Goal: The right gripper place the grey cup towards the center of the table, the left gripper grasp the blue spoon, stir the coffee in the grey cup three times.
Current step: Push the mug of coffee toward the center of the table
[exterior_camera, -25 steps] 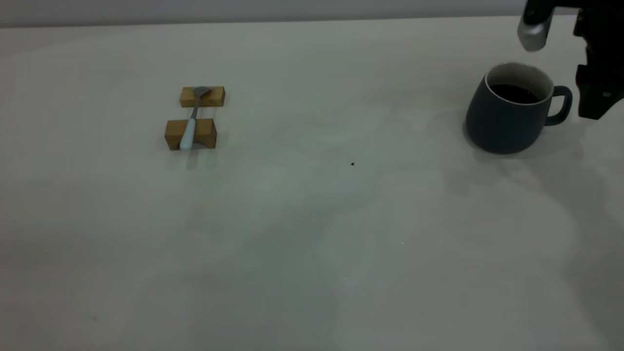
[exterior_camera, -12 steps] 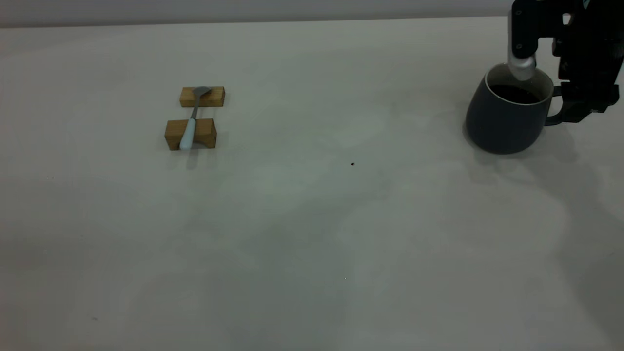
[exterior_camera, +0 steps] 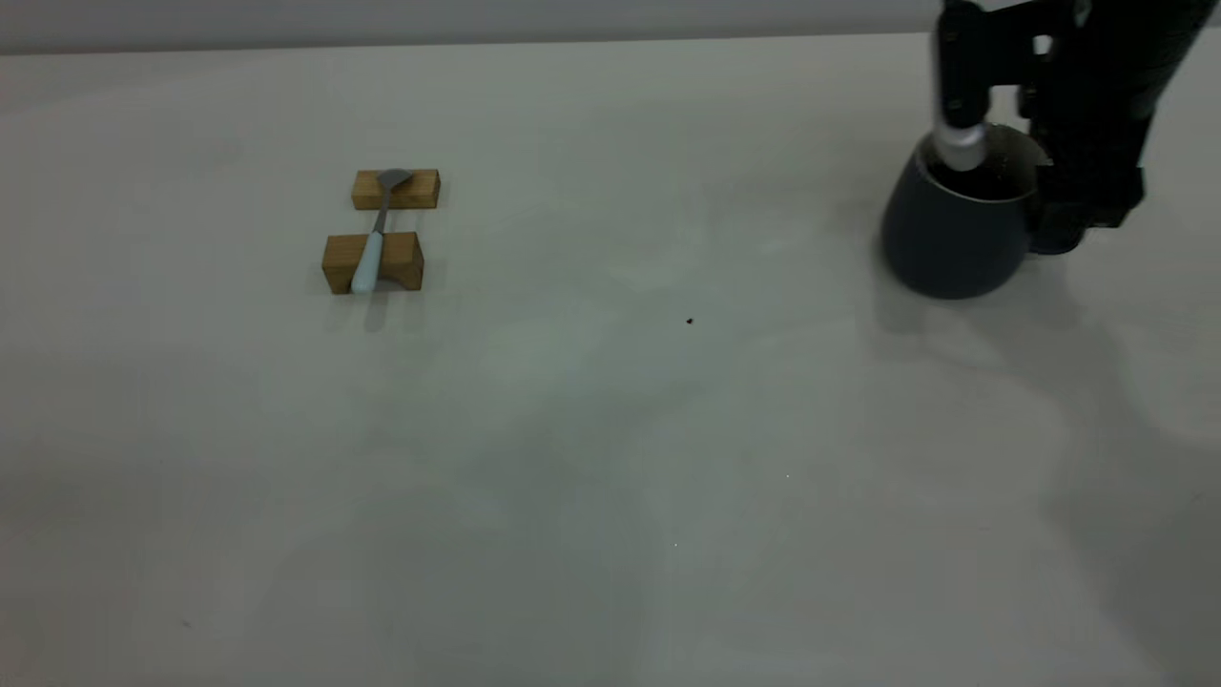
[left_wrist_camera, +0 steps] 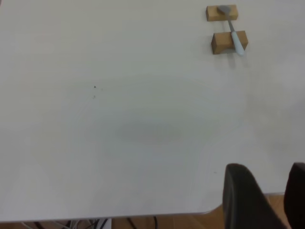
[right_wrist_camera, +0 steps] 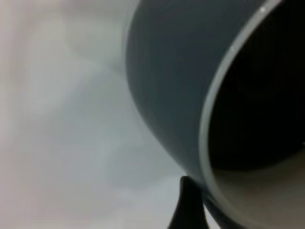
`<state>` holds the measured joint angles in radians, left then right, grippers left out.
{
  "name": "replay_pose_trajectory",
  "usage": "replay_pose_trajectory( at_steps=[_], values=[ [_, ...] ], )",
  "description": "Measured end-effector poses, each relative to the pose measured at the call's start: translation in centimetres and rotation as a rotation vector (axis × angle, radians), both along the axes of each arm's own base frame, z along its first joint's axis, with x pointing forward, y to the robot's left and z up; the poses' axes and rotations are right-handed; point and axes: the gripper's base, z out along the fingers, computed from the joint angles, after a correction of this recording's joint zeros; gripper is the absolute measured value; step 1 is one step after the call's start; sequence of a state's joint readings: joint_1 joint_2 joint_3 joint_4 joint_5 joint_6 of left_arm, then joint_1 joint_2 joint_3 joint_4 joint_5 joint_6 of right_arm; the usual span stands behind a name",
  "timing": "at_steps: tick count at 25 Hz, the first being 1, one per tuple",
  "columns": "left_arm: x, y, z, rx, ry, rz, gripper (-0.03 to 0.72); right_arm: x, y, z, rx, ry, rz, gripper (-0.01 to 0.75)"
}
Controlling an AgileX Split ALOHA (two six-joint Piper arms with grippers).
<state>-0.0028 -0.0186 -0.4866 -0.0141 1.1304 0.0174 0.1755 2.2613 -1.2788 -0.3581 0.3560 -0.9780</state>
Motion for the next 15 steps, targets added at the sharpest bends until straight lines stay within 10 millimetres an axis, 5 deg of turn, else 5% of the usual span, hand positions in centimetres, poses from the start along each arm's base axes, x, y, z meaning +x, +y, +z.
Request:
replay_pose_trajectory(
  at_steps=[15],
  values=[
    [0.0, 0.0, 0.0, 0.0, 0.0, 0.0, 0.293, -2.4, 9.8, 0.1, 0.217, 0.0, -0.022, 0.614]
  ],
)
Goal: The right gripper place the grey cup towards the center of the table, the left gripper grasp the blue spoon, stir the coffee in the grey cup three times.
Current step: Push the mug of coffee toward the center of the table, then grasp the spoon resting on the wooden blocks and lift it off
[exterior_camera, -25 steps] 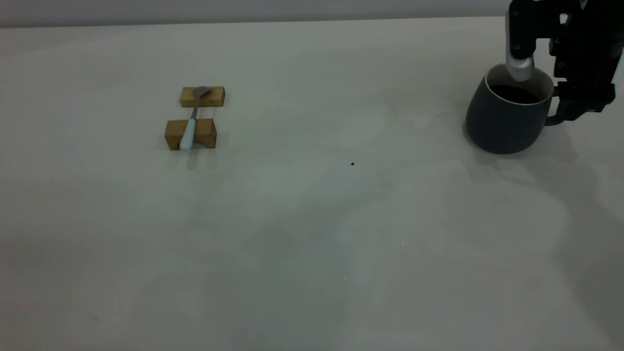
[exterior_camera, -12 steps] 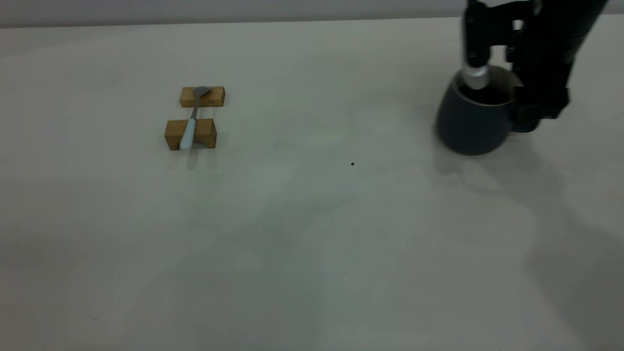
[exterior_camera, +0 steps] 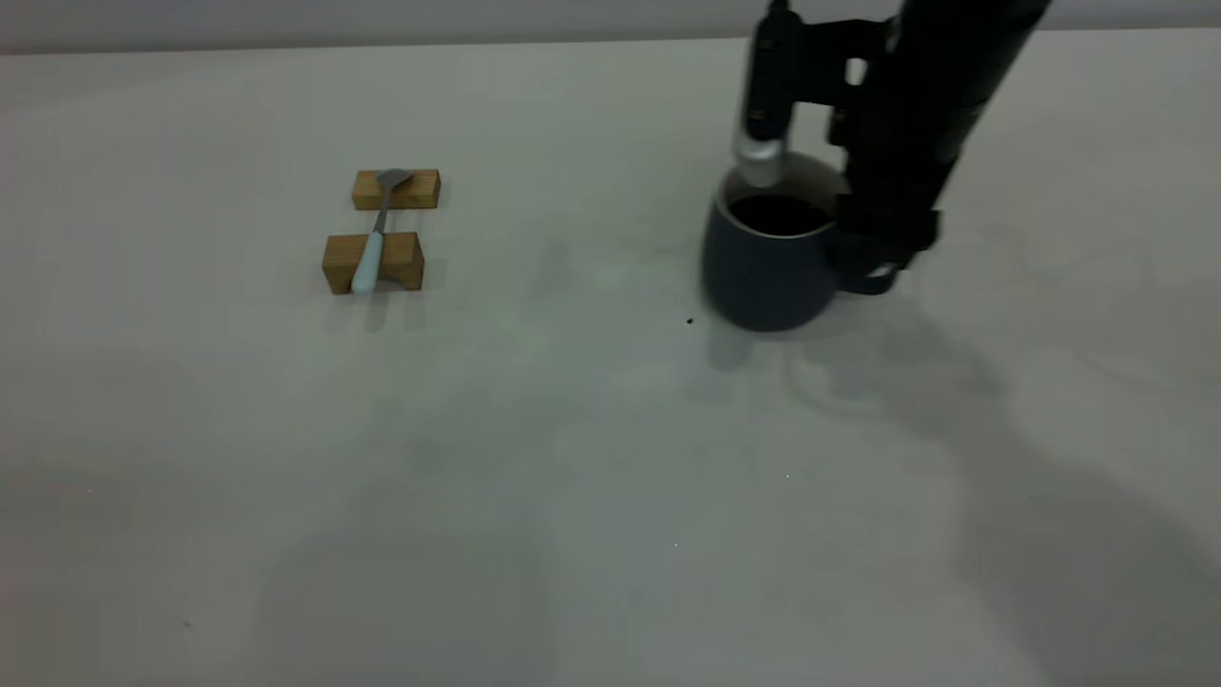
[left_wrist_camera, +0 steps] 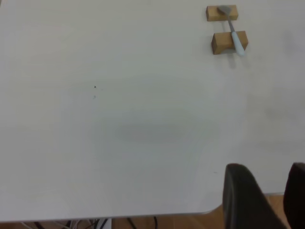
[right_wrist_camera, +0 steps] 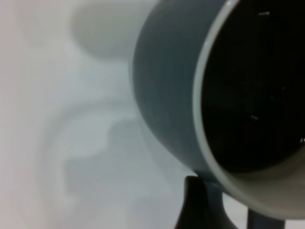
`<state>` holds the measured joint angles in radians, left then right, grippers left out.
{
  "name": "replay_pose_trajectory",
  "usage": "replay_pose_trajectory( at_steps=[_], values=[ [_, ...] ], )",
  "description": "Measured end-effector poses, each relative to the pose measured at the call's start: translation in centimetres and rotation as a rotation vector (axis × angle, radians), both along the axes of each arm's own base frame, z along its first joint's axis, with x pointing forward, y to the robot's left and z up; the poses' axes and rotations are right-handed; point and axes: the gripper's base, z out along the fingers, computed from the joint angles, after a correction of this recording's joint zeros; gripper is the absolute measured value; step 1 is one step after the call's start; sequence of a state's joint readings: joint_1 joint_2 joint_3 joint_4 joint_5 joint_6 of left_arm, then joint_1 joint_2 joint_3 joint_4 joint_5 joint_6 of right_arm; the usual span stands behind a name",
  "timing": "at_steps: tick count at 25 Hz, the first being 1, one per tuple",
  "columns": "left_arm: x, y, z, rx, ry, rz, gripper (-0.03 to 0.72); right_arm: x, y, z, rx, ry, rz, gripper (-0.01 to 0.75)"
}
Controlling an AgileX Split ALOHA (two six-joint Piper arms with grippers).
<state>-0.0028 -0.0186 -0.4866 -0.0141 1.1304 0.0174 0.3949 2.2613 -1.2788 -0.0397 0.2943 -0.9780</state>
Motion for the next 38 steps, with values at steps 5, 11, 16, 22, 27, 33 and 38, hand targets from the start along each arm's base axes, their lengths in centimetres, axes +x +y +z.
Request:
replay_pose_trajectory(
  at_steps=[5, 11, 16, 22, 27, 33, 38],
  values=[
    [0.0, 0.0, 0.0, 0.0, 0.0, 0.0, 0.293, -0.5, 2.1, 0.1, 0.084, -0.008, -0.05, 0.608],
    [0.0, 0.0, 0.0, 0.0, 0.0, 0.0, 0.293, -0.9, 3.1, 0.5, 0.143, 0.0, -0.105, 0.604],
    [0.0, 0.0, 0.0, 0.0, 0.0, 0.0, 0.293, -1.5, 2.9, 3.5, 0.159, 0.059, -0.149, 0.6],
    [0.0, 0.0, 0.0, 0.0, 0.0, 0.0, 0.293, -2.9, 1.3, 11.2, 0.208, 0.124, -0.272, 0.595],
    [0.0, 0.0, 0.0, 0.0, 0.0, 0.0, 0.293, -6.8, -1.1, 20.8, 0.271, 0.13, -0.434, 0.594],
    [0.0, 0.0, 0.0, 0.0, 0.0, 0.0, 0.293, -14.0, -5.0, 28.8, 0.275, 0.161, -0.719, 0.593],
    [0.0, 0.0, 0.0, 0.0, 0.0, 0.0, 0.293, -19.0, -7.4, 32.2, 0.376, 0.064, -0.777, 0.593]
  ],
)
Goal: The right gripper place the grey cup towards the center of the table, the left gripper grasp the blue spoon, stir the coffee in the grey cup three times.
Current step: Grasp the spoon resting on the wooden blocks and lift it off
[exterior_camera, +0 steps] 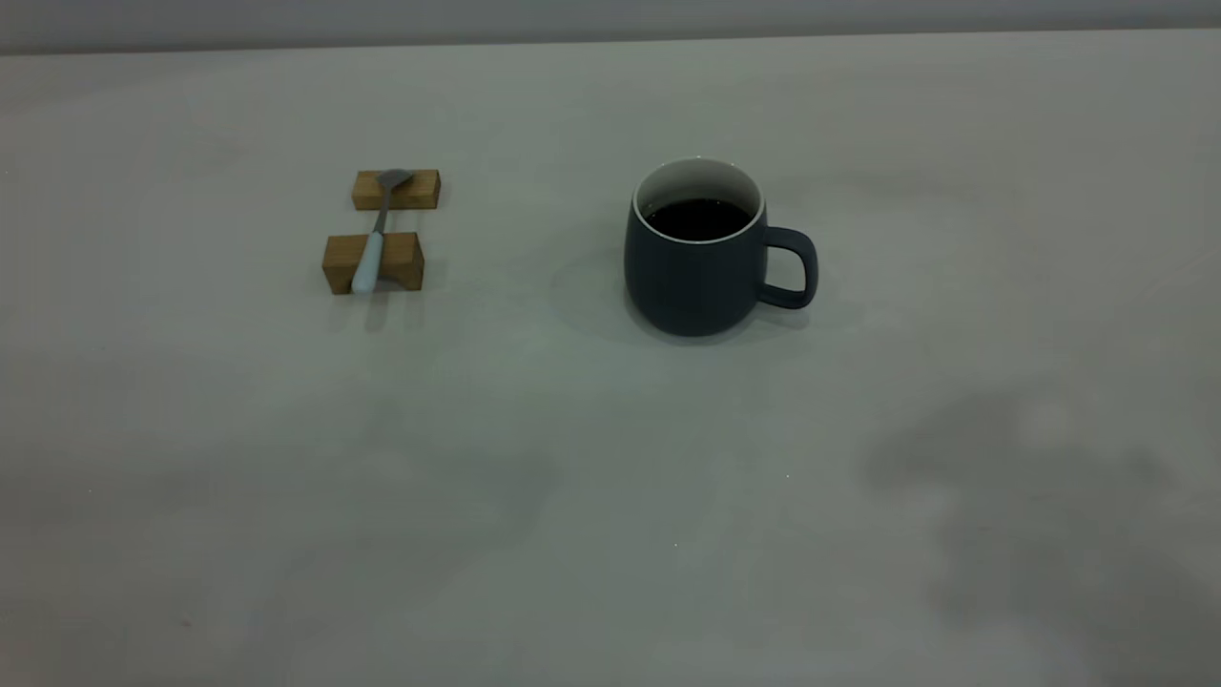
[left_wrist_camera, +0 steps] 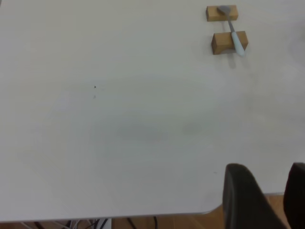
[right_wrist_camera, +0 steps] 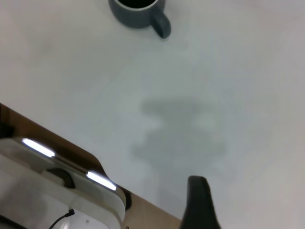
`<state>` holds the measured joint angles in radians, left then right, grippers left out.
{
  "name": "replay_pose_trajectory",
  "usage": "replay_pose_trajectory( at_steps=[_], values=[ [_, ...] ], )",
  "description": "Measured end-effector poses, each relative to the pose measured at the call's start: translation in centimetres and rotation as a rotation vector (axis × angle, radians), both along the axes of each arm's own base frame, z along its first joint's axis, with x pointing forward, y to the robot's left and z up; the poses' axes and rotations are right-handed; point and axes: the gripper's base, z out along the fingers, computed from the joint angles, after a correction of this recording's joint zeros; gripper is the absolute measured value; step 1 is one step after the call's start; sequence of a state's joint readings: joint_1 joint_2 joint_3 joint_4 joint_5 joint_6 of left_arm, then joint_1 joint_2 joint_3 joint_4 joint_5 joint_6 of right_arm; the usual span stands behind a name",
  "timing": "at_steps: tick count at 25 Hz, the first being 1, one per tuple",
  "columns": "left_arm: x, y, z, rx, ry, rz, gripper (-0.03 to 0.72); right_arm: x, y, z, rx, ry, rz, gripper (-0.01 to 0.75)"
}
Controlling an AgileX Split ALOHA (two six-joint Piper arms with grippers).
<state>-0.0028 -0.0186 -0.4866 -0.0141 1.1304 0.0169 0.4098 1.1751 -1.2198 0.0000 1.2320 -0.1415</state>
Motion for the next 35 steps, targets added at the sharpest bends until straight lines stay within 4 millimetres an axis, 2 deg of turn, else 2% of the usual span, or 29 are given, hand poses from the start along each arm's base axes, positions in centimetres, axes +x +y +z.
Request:
replay_pose_trajectory(
  at_steps=[5, 8, 12, 17, 19, 25, 32, 35],
  values=[
    [0.0, 0.0, 0.0, 0.0, 0.0, 0.0, 0.293, -5.6, -2.4, 0.0, 0.041, -0.073, -0.016, 0.593],
    [0.0, 0.0, 0.0, 0.0, 0.0, 0.0, 0.293, -9.4, -4.4, -1.5, 0.062, -0.111, -0.053, 0.593],
    [0.0, 0.0, 0.0, 0.0, 0.0, 0.0, 0.293, -14.4, -7.1, -4.4, 0.114, -0.191, -0.206, 0.593],
    [0.0, 0.0, 0.0, 0.0, 0.0, 0.0, 0.293, -18.6, -8.3, -7.4, 0.165, -0.326, -0.3, 0.593],
    [0.0, 0.0, 0.0, 0.0, 0.0, 0.0, 0.293, -19.4, -8.5, -8.1, 0.177, -0.393, -0.333, 0.593],
    [0.0, 0.0, 0.0, 0.0, 0.0, 0.0, 0.293, -20.3, -8.6, -9.6, 0.198, -0.508, -0.396, 0.593],
    [0.0, 0.0, 0.0, 0.0, 0.0, 0.0, 0.293, -20.2, -8.4, -10.0, 0.207, -0.5, -0.408, 0.593],
    [0.0, 0.0, 0.0, 0.0, 0.0, 0.0, 0.293, -19.9, -8.3, -10.7, 0.206, -0.473, -0.409, 0.593]
  ],
)
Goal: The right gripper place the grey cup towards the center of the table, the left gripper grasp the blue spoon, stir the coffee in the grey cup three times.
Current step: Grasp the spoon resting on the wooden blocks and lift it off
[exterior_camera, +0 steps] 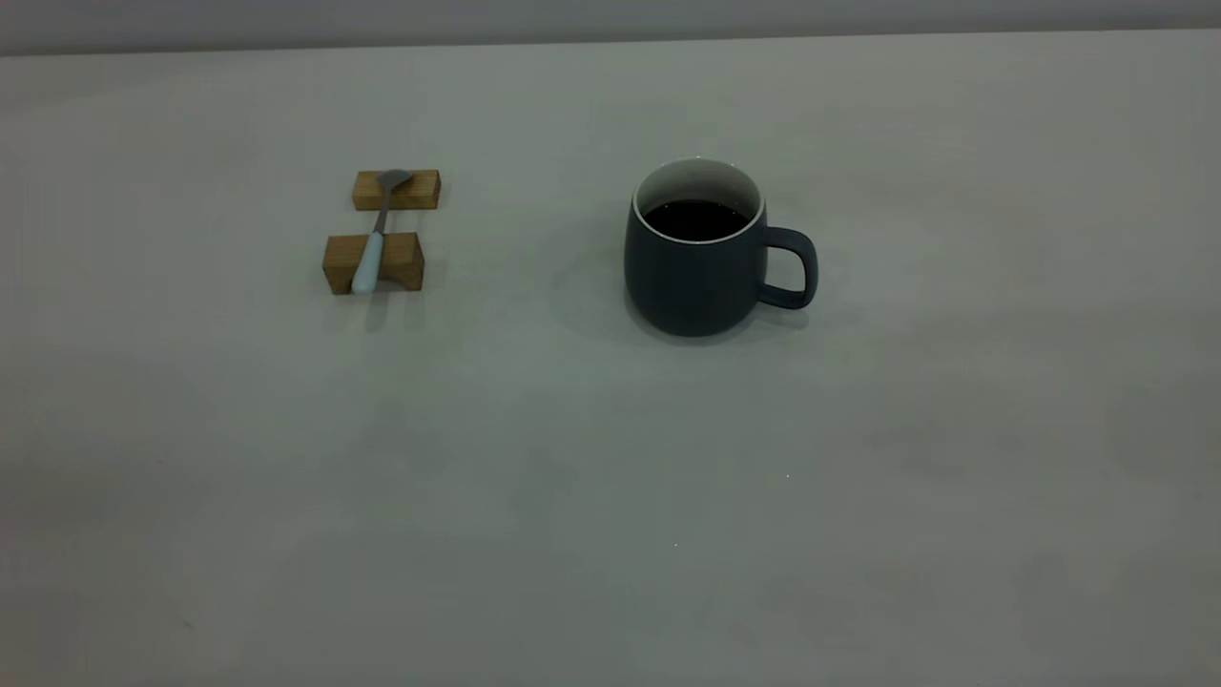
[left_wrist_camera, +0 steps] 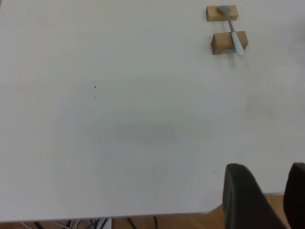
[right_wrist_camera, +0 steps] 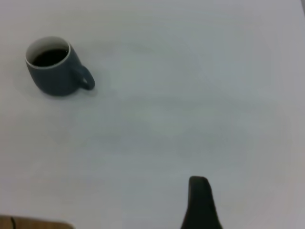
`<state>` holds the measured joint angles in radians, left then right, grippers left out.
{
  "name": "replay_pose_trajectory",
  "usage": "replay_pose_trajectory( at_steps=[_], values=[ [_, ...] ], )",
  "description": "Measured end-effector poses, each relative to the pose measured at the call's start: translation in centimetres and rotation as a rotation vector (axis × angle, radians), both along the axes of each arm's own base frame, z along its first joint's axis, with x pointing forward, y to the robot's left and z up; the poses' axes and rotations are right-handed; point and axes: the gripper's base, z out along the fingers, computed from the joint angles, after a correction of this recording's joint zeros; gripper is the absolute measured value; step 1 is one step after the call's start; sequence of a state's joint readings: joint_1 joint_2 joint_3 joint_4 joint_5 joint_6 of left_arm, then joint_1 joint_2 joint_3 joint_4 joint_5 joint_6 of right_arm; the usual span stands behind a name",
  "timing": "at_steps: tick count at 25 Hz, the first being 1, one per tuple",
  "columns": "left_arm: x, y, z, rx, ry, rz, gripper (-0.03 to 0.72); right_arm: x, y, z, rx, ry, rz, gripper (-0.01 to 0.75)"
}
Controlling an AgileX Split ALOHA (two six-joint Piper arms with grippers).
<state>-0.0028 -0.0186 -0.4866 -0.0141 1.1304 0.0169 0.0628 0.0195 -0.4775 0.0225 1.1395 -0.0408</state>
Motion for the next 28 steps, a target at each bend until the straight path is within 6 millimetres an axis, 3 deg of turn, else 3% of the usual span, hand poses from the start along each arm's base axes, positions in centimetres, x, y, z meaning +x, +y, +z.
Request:
replay_pose_trajectory(
  at_steps=[28],
  values=[
    [-0.01, -0.34, 0.01, -0.033, 0.0, -0.022, 0.293, 0.1, 0.03, -0.23, 0.001, 0.006, 0.002, 0.592]
  ],
)
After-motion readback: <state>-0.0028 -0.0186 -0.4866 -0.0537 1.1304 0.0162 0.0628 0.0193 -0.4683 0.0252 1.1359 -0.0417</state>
